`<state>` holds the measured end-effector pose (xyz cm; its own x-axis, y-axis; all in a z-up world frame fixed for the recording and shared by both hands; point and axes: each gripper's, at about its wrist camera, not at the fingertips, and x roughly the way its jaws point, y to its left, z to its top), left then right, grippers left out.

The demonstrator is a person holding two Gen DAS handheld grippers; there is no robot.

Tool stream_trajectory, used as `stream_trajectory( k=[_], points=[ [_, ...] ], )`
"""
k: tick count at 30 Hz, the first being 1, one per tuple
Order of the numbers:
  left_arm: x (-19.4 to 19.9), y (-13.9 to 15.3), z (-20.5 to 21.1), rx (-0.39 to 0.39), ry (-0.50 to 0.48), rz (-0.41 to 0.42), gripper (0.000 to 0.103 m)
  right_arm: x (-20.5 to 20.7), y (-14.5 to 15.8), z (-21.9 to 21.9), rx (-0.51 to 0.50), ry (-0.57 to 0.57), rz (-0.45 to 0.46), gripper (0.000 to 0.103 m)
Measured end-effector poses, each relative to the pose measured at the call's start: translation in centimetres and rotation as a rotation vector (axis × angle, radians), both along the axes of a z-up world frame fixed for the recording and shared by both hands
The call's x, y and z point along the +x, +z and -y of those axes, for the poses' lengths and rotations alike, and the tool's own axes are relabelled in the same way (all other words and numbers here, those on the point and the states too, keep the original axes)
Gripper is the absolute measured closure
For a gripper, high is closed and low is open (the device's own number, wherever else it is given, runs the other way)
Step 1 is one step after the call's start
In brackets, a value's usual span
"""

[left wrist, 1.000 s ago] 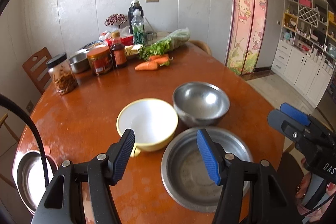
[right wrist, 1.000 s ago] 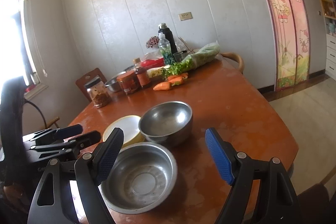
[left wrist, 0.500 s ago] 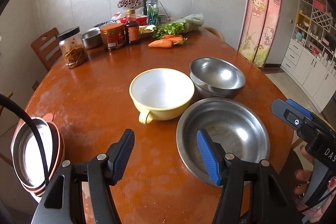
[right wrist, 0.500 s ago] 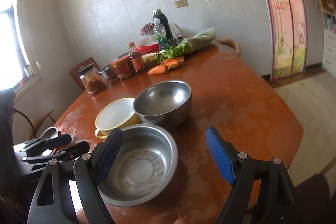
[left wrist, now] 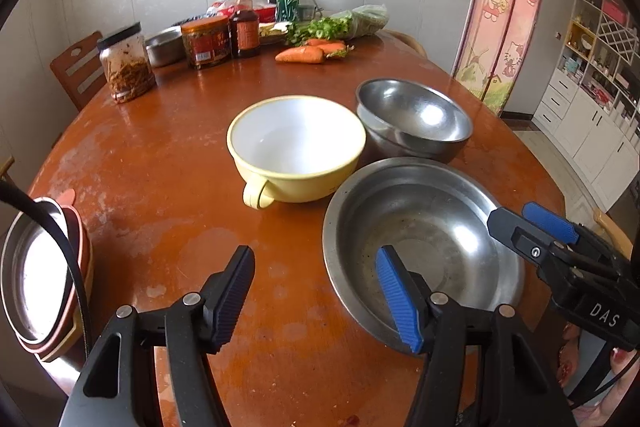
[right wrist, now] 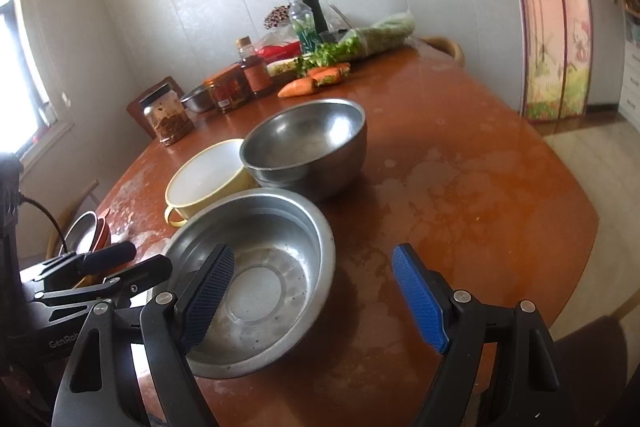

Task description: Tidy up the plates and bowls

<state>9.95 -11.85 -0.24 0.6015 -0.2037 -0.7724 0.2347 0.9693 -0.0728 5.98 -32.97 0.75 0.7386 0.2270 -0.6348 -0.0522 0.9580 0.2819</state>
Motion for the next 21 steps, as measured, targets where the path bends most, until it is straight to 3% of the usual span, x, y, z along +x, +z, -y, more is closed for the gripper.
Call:
stream_trajectory(
  k=[6,11,16,21],
  points=[
    [0.3,-0.9,0.9,0.016,-0.015,-0.021,0.040,0.2,-0.6,-0.6,-0.051,0.001,0.039,0.024],
    [0.5,-1.7,1.8,0.019,-0.027,-0.046,0.040,0.4,-1.0,-0.9,-0.073,0.009,0.054,0.038],
    [0.8,-2.4,2.2,0.029,-0.017,-0.070,0.040,0.7,-1.8,-1.2,-0.090,0.040,0.037,0.065],
    [0.9,-2.9,2.3,-0.012,-0.016,-0.093,0.043,0.7,-2.1,-1.5,-0.089,0.057,0.044,0.065]
  ],
)
